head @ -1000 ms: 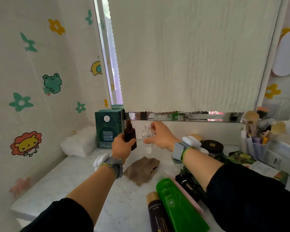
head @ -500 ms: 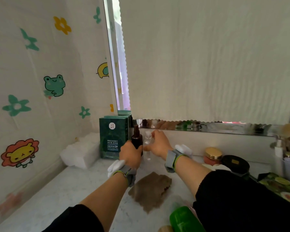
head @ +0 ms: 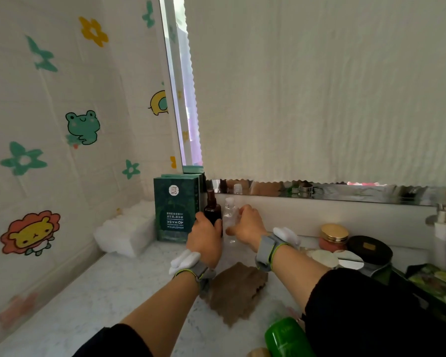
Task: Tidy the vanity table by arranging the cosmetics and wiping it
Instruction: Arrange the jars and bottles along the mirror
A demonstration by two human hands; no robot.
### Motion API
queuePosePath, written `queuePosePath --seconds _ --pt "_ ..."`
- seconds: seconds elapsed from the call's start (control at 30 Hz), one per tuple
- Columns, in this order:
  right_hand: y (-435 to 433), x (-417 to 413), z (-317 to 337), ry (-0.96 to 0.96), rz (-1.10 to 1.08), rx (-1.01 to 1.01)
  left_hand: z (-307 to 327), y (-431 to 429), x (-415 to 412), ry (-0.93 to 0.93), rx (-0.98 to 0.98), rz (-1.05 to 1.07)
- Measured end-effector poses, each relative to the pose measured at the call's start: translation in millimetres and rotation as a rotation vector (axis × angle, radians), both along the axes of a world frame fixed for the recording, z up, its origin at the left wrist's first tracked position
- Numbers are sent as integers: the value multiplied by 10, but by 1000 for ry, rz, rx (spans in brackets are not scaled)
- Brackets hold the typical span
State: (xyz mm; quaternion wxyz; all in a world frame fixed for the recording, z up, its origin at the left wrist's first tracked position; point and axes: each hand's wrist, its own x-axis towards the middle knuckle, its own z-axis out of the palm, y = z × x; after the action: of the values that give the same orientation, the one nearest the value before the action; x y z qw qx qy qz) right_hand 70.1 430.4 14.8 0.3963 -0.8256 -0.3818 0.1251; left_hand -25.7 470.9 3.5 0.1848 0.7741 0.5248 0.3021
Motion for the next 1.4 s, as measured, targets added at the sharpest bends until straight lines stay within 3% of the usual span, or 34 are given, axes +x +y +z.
queuePosePath --seconds 0.77,1.4 --pt "59 -139 56 126 -42 12 34 129 -84 68 18 -37" --pt "-1252 -627 551 114 42 91 526 -755 -715 105 104 -252"
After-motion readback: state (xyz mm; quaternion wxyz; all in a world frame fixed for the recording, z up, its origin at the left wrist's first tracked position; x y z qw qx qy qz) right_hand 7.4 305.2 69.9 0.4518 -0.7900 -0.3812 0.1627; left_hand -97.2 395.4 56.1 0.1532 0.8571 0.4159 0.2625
